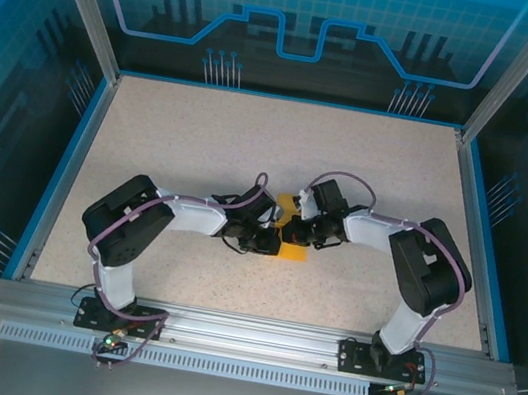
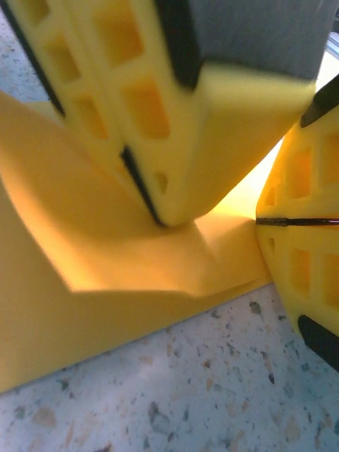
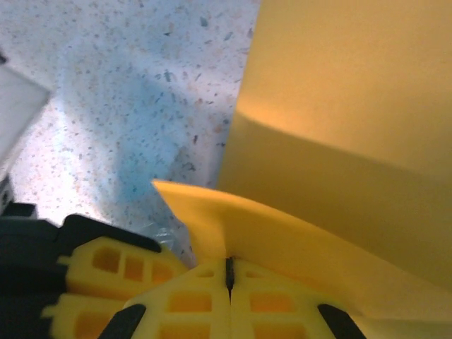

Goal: Fold a paper plane with a square sheet of paper (fold left side to right side)
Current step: Fold the triangle a second time at the center of the table.

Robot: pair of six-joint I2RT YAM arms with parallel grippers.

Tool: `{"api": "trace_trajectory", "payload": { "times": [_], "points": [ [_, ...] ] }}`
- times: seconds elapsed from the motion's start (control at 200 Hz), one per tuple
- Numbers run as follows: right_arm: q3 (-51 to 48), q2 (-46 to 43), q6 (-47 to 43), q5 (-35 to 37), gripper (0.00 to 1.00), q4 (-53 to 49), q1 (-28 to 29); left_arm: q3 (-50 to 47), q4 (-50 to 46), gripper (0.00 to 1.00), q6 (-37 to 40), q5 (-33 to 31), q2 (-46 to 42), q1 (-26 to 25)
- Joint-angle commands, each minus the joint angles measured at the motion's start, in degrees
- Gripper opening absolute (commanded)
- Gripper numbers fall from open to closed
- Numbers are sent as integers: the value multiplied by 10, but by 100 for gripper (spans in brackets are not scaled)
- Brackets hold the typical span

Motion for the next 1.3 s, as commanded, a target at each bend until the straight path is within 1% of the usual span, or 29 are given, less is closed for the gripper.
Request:
{"api": "trace_trajectory", "payload": {
  "times": [0.0,0.255,0.4,1.296],
  "points": [
    [15,24,-18,21,4,-25,12,-14,-32,9,-10,-10,20,4],
    [11,30,-41,47,4,-38,-6,-13,-34,9,-14,-9,28,5],
    [10,26,-53,48,4,-37,-22,-14,-35,9,-15,-9,32,7],
    [26,15,-102,13,5,-54,-124,-16,-31,8,-16,-4,36,10]
  ]
}}
